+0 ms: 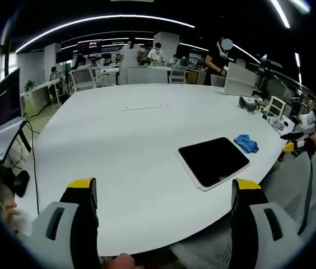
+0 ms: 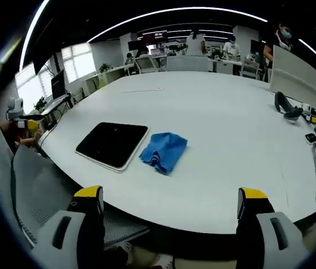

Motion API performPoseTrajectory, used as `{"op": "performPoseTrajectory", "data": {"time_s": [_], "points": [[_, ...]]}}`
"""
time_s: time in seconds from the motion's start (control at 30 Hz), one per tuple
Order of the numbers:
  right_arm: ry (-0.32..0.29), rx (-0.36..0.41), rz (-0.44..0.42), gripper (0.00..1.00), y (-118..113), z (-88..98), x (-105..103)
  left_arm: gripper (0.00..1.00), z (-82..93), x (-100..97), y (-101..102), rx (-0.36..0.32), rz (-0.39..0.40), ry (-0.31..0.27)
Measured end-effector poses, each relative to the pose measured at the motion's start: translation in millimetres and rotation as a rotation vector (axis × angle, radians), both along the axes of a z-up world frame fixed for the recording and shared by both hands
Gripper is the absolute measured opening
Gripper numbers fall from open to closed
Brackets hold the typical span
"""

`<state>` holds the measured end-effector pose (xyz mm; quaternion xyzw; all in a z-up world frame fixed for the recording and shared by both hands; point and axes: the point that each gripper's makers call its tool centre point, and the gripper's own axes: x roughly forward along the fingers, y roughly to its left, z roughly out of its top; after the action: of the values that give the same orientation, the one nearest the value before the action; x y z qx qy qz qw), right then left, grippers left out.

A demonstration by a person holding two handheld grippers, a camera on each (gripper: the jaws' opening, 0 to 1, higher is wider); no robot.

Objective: Wipe the mirror surface with the cleaning cloth until all visible marks leave the cleaned area.

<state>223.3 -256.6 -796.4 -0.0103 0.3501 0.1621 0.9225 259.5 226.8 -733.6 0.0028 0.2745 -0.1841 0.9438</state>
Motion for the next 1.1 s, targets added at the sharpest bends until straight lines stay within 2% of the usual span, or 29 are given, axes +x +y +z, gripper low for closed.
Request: {"op": "performPoseTrajectory", "data": {"time_s": [0.23, 0.27, 0.3, 0.43, 0.57, 0.63, 0.9, 1.1], "points": [[-0.009, -0.004, -0.026, 0.98, 2, 0.2, 2, 0.99, -11.4, -5.6, -9, 0.019, -0.05, 0.024], [-0.013, 0.004, -0.043, 0.98, 1, 0.7, 3, 0.98, -16.9, -11.1, -15, -0.01, -0.071, 0.072], [-0.021, 0.024, -0.04, 0.98, 3, 1.4, 5, 0.97, -19.0, -11.5, -16, -0.016, -0.078, 0.083], [-0.007, 0.012, -0.029, 0.98, 4, -2.1, 5, 0.99, -18.5, -5.7, -10, 0.026, -0.069, 0.052], [0.006, 0.04, -0.05, 0.98, 6, -6.6, 8, 0.99, -15.7, -1.3, 0, -0.015, 0.002, 0.037], [-0.002, 0.045, -0.041, 0.98, 9, -5.5, 9, 0.99, -14.8, -0.1, 5, -0.012, 0.013, 0.029], [0.012, 0.035, -0.026, 0.98, 11, -11.9, 13, 0.99, -18.6, 0.3, 11, -0.001, 0.02, 0.035], [0.029, 0.017, -0.034, 0.98, 10, -14.5, 16, 0.99, -21.5, -2.7, 11, 0.018, -0.003, 0.04]]}}
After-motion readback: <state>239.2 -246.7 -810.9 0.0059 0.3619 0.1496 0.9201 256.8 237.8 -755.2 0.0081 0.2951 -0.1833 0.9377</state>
